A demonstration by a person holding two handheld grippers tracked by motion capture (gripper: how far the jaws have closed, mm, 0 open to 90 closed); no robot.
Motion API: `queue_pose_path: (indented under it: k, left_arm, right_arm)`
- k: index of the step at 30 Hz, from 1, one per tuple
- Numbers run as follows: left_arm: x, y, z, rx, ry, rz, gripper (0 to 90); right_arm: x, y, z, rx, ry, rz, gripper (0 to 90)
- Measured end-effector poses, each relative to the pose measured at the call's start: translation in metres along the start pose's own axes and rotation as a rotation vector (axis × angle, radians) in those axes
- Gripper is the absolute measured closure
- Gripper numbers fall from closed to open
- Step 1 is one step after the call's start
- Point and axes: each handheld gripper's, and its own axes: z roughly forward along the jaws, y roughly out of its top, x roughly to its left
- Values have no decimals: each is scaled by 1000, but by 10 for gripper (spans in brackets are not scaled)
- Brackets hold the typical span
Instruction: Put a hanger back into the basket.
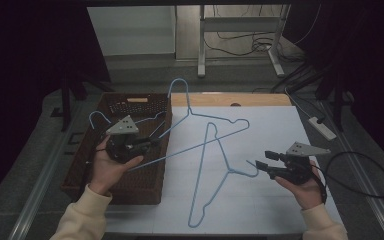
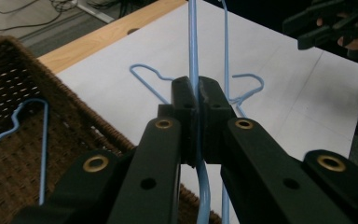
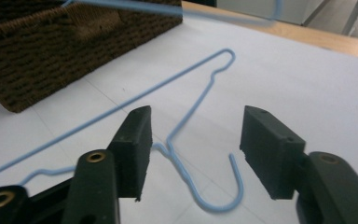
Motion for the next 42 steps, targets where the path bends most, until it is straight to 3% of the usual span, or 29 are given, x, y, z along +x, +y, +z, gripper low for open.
queue_pose_path:
  k: [7, 22, 42]
  left_arm:
    - [4, -11, -18, -44, 33, -31, 873]
    - [24, -36, -47, -101, 93, -118, 873]
    - [44, -64, -81, -116, 177, -167, 873]
  right_arm:
    - [-5, -9, -2, 8, -24, 22, 355]
    - [-10, -16, 0, 33, -39, 31, 342]
    - [-8, -20, 8, 72, -32, 24, 333]
